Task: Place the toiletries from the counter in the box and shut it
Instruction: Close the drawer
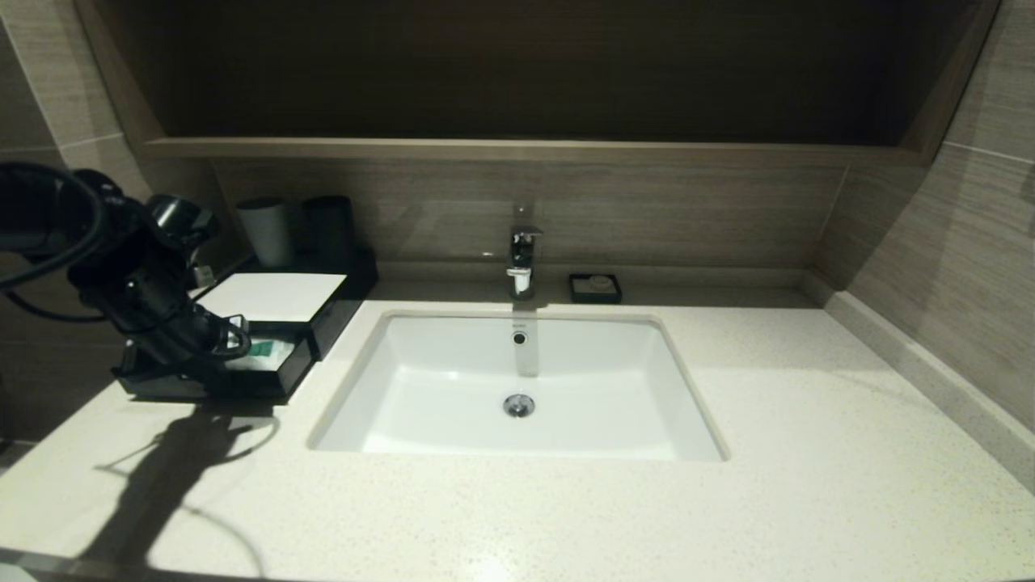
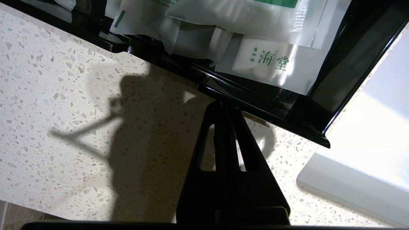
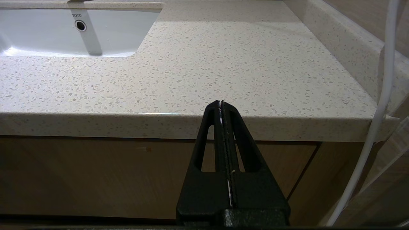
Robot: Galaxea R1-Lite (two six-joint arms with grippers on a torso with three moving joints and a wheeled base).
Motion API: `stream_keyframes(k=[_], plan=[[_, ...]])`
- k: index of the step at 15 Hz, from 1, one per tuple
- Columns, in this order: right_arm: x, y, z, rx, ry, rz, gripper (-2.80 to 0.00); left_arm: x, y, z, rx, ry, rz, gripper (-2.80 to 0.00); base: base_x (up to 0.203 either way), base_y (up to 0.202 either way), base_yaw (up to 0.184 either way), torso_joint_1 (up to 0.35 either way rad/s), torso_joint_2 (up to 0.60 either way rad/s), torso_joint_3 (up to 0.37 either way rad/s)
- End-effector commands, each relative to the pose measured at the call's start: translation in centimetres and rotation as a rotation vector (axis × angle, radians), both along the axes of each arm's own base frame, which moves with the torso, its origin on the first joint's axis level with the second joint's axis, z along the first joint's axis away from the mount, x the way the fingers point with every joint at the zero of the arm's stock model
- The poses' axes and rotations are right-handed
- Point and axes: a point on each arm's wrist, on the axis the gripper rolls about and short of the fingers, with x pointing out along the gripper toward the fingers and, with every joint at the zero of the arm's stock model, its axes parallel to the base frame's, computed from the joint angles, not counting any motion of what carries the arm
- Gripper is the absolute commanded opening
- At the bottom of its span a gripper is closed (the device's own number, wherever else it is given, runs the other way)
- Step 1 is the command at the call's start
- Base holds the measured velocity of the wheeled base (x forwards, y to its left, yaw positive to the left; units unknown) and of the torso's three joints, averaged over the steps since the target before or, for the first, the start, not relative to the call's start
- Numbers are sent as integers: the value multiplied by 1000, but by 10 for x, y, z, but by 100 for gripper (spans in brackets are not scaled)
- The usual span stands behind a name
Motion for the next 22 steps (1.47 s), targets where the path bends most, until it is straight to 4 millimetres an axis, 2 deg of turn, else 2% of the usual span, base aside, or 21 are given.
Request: stream_keyframes(k=[1,22], plan=[[0,0,0,0,0,0,-280,4,0,-2,-1,4,3,-280,0,0,0,0,0,0],[0,0,0,0,0,0,-280,24,-3,2,1,-65,-8,-280,0,0,0,0,0,0]])
